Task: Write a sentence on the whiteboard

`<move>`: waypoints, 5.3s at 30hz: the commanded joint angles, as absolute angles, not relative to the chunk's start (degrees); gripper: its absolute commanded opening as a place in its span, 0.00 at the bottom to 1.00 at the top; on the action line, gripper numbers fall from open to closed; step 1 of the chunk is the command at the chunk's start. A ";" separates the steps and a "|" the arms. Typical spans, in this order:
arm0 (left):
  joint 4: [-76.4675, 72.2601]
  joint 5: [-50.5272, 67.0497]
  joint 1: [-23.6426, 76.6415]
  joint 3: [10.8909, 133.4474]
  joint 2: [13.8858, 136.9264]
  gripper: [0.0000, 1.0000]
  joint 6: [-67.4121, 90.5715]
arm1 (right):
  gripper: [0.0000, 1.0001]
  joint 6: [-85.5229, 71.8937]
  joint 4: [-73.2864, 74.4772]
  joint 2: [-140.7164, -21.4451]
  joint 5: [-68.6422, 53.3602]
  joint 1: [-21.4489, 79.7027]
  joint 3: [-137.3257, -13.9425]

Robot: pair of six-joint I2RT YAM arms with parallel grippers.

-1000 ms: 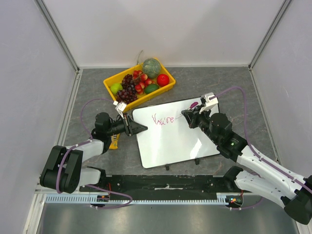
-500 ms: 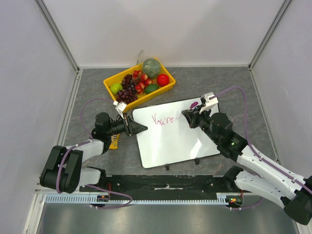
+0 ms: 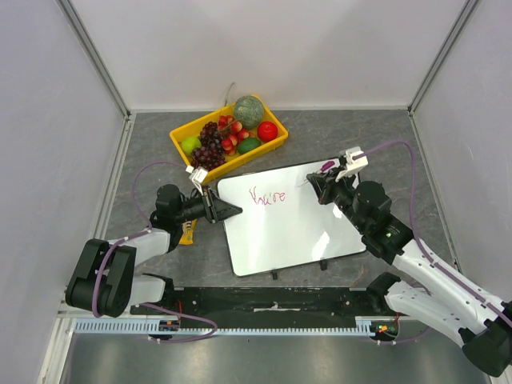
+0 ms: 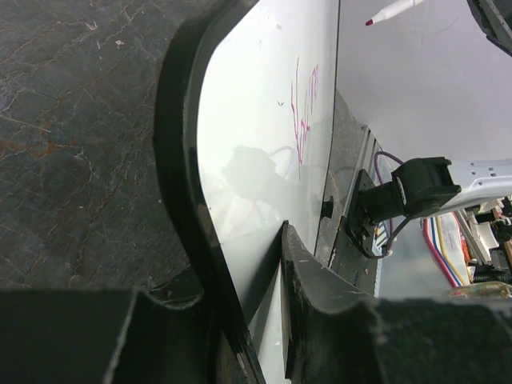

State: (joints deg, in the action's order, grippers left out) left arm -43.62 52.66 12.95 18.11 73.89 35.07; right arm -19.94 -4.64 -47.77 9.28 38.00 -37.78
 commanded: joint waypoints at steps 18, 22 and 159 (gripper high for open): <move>-40.25 50.19 14.06 17.23 75.06 0.02 24.43 | 0.00 -20.48 -8.52 -51.68 10.63 37.00 -37.18; -40.34 50.19 13.97 17.23 75.06 0.02 24.43 | 0.00 -20.39 -8.61 -51.85 10.99 37.00 -36.56; -40.25 50.27 14.06 17.23 75.06 0.02 24.43 | 0.00 -19.78 -3.25 -46.58 8.43 36.83 -40.34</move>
